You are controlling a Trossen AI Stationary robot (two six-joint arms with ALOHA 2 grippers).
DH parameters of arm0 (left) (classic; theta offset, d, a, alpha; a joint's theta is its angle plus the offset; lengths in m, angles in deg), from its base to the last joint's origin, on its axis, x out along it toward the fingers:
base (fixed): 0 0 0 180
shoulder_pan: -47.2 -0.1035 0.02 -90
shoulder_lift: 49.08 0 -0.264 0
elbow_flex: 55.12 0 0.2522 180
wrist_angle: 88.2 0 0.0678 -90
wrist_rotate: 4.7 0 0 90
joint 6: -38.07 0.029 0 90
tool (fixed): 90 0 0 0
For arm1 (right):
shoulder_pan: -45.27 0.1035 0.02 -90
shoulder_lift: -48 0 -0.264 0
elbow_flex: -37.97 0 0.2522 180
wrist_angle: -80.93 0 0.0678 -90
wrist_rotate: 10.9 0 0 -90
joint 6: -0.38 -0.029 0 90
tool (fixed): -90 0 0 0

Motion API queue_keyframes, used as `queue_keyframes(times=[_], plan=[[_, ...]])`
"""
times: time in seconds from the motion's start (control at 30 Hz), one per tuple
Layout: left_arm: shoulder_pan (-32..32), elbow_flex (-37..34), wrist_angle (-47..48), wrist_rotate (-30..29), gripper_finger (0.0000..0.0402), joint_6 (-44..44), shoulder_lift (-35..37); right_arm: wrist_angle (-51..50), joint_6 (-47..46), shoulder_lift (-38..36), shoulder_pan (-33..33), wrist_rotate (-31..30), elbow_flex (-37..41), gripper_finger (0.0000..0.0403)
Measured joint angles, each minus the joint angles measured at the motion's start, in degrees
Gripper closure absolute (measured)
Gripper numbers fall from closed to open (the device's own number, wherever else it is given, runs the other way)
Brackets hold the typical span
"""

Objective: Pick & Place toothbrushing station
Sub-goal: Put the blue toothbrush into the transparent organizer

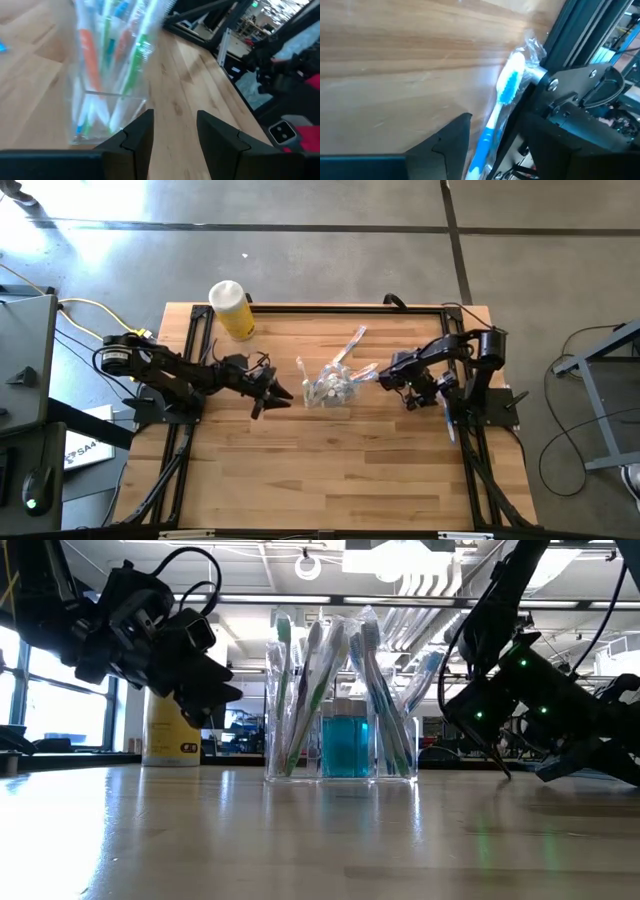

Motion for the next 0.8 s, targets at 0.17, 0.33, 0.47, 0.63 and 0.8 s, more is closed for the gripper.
queue_keyframes(times=[0.17,0.33,0.47,0.63,0.8], plan=[[1.5,0.0,-0.4,-0.01,0.0256,1.14,0.0,0.46,0.88,0.1,0.44,0.73,1.21,0.0289],[1.38,0.0,-0.42,-0.09,0.0256,1.14,0.0,1.57,5.54,0.16,1.63,1.37,1.34,0.0382],[1.41,0.0,-0.42,-0.13,0.0256,1.14,0.0,1.28,6.48,0.21,3.43,0.71,1.34,0.0398],[1.41,0.0,-0.44,-0.19,0.0256,0.96,0.0,-1.03,5.78,-1.59,8.12,0.53,1.25,0.04],[1.41,0.0,-1.58,-0.29,0.0256,0.93,0.0,-6.11,-0.01,-7.65,14.82,1.02,-0.55,0.0401]])
